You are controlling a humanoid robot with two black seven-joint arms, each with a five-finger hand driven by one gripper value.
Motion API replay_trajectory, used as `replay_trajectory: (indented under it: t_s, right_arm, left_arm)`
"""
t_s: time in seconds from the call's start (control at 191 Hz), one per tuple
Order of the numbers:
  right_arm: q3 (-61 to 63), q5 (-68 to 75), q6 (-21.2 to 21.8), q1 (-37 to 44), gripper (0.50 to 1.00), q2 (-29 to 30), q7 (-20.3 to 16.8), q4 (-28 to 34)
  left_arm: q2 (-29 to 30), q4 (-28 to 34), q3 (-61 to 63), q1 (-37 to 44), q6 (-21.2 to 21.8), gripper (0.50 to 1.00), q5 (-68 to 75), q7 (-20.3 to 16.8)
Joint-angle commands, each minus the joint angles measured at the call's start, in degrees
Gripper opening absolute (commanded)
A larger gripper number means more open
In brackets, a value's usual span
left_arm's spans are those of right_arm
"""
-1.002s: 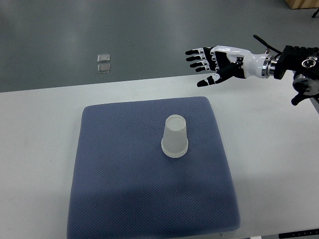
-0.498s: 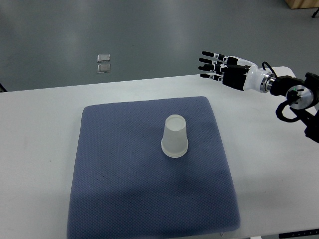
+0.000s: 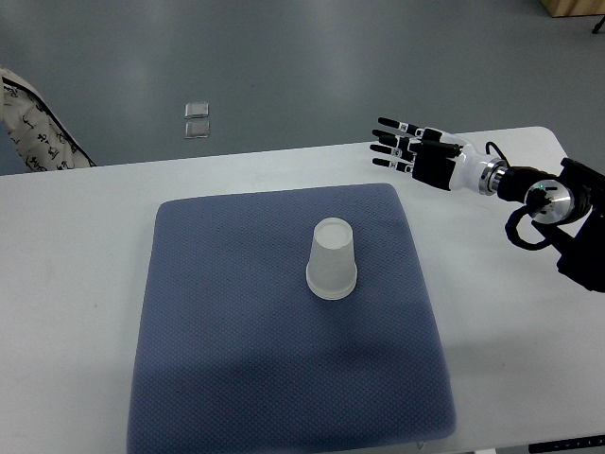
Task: Stack paper cups
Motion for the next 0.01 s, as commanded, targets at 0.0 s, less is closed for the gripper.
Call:
replay_trajectory:
  t_s: [0.0]
  right_arm:
    - [0.53,0.12,0.22,-0.18,0.926,0.05,0.06,-0.01]
  left_arm:
    - [0.00,-0.07,0.00,0.00,-0.02,1.000,0.00,0.00]
